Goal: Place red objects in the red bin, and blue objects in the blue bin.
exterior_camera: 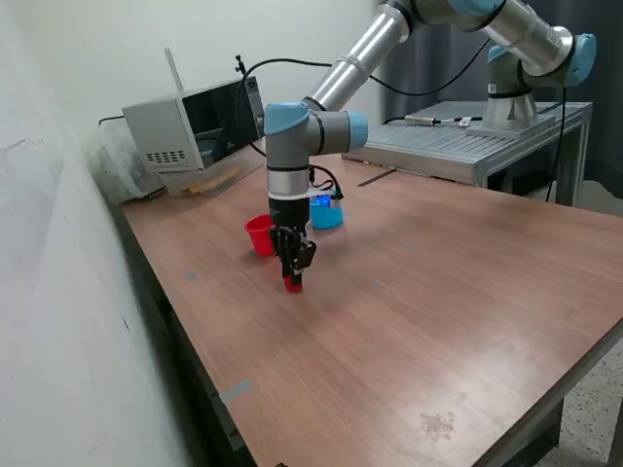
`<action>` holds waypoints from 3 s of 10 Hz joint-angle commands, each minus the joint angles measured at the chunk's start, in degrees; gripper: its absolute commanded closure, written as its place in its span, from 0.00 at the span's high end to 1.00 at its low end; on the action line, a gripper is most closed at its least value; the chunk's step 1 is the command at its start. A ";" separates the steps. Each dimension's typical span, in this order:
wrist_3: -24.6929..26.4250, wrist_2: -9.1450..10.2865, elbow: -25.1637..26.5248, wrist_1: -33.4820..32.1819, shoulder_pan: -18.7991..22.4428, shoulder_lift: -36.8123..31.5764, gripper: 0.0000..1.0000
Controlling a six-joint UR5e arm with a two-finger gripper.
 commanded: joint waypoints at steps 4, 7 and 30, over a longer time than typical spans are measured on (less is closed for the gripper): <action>-0.58 0.00 3.00 2.80 0.26 -10.10 0.00; -1.62 0.00 8.10 4.84 0.09 -18.91 0.00; -2.95 -1.41 15.49 23.50 -8.99 -33.38 1.00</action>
